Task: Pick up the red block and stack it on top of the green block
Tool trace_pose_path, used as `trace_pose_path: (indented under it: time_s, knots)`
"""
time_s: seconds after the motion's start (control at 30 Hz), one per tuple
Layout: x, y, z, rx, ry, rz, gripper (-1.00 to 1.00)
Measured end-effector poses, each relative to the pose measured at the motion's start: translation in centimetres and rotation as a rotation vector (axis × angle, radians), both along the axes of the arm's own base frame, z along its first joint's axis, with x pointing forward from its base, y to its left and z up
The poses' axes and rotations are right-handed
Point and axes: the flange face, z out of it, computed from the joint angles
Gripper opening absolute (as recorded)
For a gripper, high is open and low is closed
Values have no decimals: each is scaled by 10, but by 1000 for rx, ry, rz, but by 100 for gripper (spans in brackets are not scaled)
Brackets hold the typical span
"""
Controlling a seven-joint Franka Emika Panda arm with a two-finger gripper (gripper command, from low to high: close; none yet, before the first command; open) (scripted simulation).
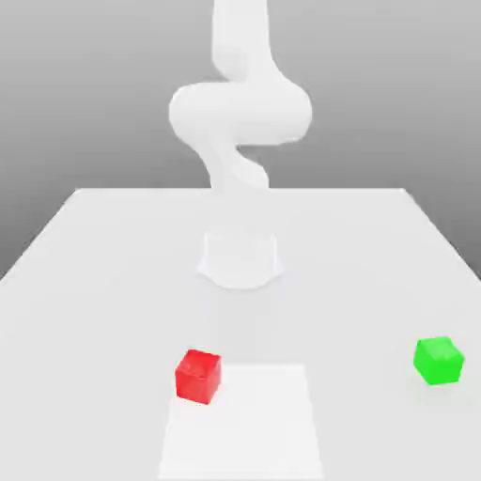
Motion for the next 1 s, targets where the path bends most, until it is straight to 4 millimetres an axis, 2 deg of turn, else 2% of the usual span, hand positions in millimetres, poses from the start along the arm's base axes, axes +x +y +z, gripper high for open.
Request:
trace_pose_path:
  time_s: [0.13,0.2,0.3,0.43,0.5,0.57,0.63,0.8,0.83,1.0]
  knots:
    - [39,-14,-99,22,150,-56,0]
    - [50,-21,-149,34,224,-84,0]
    - [54,-32,-224,51,335,-127,0]
    - [38,-44,-325,78,491,-190,0]
    - [19,-49,-376,93,575,-223,0]
    - [-7,-53,-427,110,666,-260,0]
    - [-17,-54,-456,116,701,-274,0]
    - [-21,-54,-505,118,713,-280,0]
    - [-22,-54,-513,118,713,-280,-100]
    - [-22,-54,-513,118,712,-280,-100]
